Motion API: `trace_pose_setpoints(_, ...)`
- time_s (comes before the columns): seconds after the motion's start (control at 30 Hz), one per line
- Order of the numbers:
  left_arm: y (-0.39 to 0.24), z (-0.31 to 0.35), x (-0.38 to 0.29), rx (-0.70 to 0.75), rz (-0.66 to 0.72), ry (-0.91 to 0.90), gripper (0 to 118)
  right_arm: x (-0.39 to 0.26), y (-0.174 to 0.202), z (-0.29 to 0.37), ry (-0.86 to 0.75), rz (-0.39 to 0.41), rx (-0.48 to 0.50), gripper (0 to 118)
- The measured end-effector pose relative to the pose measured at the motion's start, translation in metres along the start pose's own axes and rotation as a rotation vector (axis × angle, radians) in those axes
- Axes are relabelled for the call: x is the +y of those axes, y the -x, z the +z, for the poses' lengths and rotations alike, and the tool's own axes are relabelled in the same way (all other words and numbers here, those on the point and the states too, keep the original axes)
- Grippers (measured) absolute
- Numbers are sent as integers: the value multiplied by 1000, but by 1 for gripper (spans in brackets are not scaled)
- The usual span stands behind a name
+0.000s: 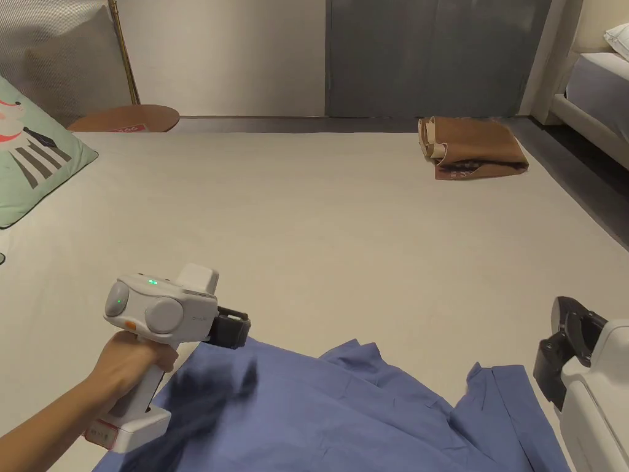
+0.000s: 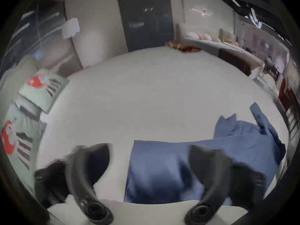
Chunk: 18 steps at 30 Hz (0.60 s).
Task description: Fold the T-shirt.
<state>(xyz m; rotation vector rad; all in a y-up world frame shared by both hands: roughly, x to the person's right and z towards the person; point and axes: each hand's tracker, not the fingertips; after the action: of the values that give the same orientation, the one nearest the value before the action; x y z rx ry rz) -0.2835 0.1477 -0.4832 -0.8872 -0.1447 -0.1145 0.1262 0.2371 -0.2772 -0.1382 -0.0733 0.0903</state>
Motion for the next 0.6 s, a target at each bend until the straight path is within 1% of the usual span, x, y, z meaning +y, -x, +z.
trace_pose_setpoints(0.03, 4, -10, 0, -16, 29, 24, 109, -4, -1, -6, 14, 1, -3, 0)
trace_pose_setpoints(0.07, 7, -22, 1, 5, 50, 27, 107, -7, -1, -11, 21, 2, -5, 0)
trace_pose_setpoints(0.13, 11, -41, 1, 2, 93, 74, 107, -14, -1, -19, 43, 8, -12, 0)
trace_pose_setpoints(0.2, 11, -56, 0, -3, 108, 106, 106, -20, -2, -26, 59, 13, -21, 0)
trace_pose_setpoints(0.23, 9, -61, -1, -11, 102, 109, 103, -22, -2, -27, 67, 12, -21, 0)
trace_pose_setpoints(0.27, 8, -65, -3, -11, 94, 109, 91, -24, -3, -28, 74, 12, -22, 0)
trace_pose_setpoints(0.3, 4, -68, -5, -10, 86, 113, 74, -26, -4, -29, 82, 13, -21, 0)
trace_pose_setpoints(0.33, -2, -69, -8, -22, 52, 127, 64, -28, -5, -30, 88, 16, -21, 0)
trace_pose_setpoints(0.37, -10, -66, -11, 0, 22, 97, 64, -30, -5, -29, 94, 20, -25, 0)
trace_pose_setpoints(0.4, -12, -61, -13, 21, -4, 75, 57, -31, -6, -27, 95, 25, -29, 0)
trace_pose_setpoints(0.47, -19, -54, -14, -9, -20, 66, 20, -32, -10, -25, 101, 27, -36, 0)
trace_pose_setpoints(0.5, -24, -51, -14, 8, -33, 54, 2, -32, -11, -23, 105, 24, -38, 0)
trace_pose_setpoints(0.53, -25, -47, -14, 1, -49, 56, 2, -32, -14, -21, 110, 17, -41, 0)
trace_pose_setpoints(0.6, -31, -39, -14, 42, -81, 44, 2, -32, -21, -16, 120, -2, -44, 0)
